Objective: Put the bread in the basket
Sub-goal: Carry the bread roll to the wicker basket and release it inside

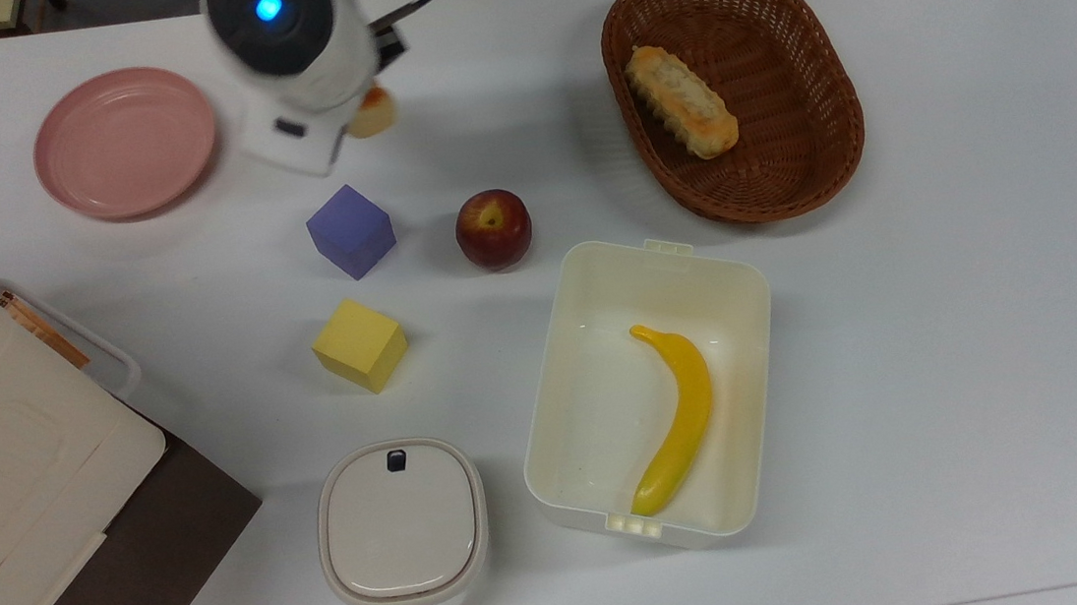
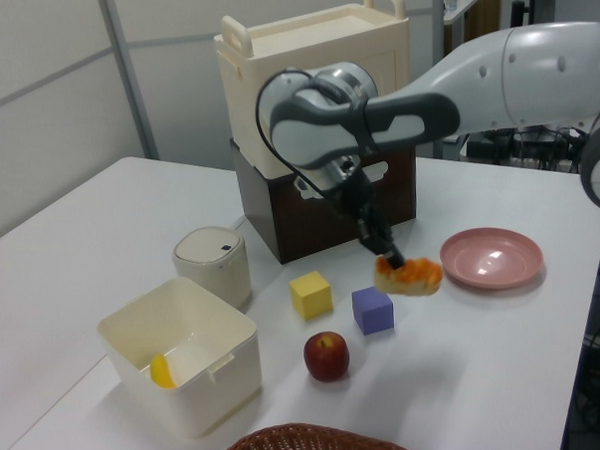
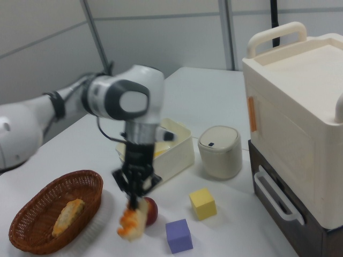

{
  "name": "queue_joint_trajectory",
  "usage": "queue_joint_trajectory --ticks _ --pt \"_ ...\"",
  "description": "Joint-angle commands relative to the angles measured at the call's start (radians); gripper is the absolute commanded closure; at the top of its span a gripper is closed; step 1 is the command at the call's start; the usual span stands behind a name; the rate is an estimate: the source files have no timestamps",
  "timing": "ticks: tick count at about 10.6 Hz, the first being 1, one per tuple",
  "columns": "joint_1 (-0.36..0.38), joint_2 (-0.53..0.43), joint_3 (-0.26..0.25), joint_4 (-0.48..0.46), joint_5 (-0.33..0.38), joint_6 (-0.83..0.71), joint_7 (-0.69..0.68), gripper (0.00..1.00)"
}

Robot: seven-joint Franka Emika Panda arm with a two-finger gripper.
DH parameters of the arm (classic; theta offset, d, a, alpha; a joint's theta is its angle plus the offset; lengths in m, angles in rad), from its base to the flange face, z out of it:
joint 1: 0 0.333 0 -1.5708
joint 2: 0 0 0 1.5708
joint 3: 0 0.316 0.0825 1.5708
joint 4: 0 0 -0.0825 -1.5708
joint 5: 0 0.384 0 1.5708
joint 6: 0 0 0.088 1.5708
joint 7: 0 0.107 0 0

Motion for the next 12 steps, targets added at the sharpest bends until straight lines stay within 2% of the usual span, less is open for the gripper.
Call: queue_joint_trajectory --ticks 1,6,7,8,9,11,12 --pt "0.087 -0.095 -0.006 -0.014 0.165 -0.011 0.149 1.0" --pt "0.341 -0.1 -0.006 -0.014 0.283 0.063 0.453 1.0" --pt "0.381 -0.099 -0.006 -0.015 0.301 0.115 0.517 0.89" --pt "0.411 -0.097 -0.006 -0.018 0.306 0.16 0.582 0.3" --pt "0.437 -0.095 -0.008 -0.02 0.29 0.183 0.616 0.0" --pt "0.422 -0.105 -0.023 -0.014 0.279 0.185 0.604 0.0" --pt "0.391 -0.106 -0.032 -0.011 0.238 0.185 0.584 0.0"
